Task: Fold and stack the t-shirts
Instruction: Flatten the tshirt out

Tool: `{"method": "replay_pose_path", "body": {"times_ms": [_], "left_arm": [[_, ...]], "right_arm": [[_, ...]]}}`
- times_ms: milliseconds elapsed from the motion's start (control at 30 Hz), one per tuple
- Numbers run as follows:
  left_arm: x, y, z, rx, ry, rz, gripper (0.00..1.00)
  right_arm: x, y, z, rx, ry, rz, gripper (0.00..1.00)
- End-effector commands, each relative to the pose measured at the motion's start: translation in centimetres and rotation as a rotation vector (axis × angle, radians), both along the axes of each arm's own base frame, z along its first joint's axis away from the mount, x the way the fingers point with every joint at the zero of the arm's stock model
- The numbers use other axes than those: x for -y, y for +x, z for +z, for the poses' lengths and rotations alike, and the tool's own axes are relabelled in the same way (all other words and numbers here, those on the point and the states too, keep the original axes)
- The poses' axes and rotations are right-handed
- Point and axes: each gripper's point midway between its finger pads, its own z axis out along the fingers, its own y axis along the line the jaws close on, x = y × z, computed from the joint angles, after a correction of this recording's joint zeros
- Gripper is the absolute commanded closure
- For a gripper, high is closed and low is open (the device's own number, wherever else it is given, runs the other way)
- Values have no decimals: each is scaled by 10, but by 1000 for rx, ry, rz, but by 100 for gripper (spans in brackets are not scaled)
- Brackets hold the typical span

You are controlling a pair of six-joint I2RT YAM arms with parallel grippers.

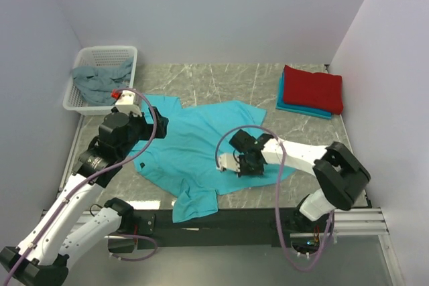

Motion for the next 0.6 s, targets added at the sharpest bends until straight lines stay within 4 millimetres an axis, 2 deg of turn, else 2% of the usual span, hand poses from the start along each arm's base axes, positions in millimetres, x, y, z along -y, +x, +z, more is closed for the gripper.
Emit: {"method": "replay_pose_path", "body": {"times_ms": [0, 67, 133, 167, 200, 233, 267, 300, 333, 367, 433, 467, 500, 567], "left_arm": [[-1, 3, 2, 27, 31, -13, 1], [2, 6, 2, 30, 36, -26, 1], [5, 9, 2, 32, 45, -42, 1], [7, 10, 3, 34, 48, -50, 1], [7, 12, 5, 38, 54, -48, 1], [7, 14, 4, 38, 73, -52, 1], [6, 16, 4, 39, 85, -51, 1], [5, 18, 5, 42, 96, -45, 1], [5, 21, 2, 40, 121, -49, 1], [5, 23, 1, 41, 133, -53, 1], [5, 25, -9, 36, 175, -67, 1], [6, 27, -8, 49, 177, -70, 1], [4, 28, -17, 41, 193, -65, 0], [2, 30, -22, 47, 208, -57, 0]], "right_arm": [[27, -57, 9, -176, -42, 10, 91], [26, -64, 19, -189, -12, 25, 90], [18, -49, 32, -111, 31, -16, 84], [17, -34, 40, -51, 48, -60, 80], [16, -11, 55, 15, 119, -169, 76], [17, 7, 67, 45, 168, -243, 75], [5, 31, 96, 76, 283, -294, 74], [21, 61, 107, 115, 340, -447, 71], [24, 77, 118, 133, 388, -496, 69], [17, 97, 132, 136, 463, -516, 68], [28, 125, 146, 154, 530, -593, 67], [29, 133, 147, 148, 556, -617, 67], [22, 143, 144, 115, 612, -645, 67], [25, 159, 147, 104, 671, -694, 66]]}}
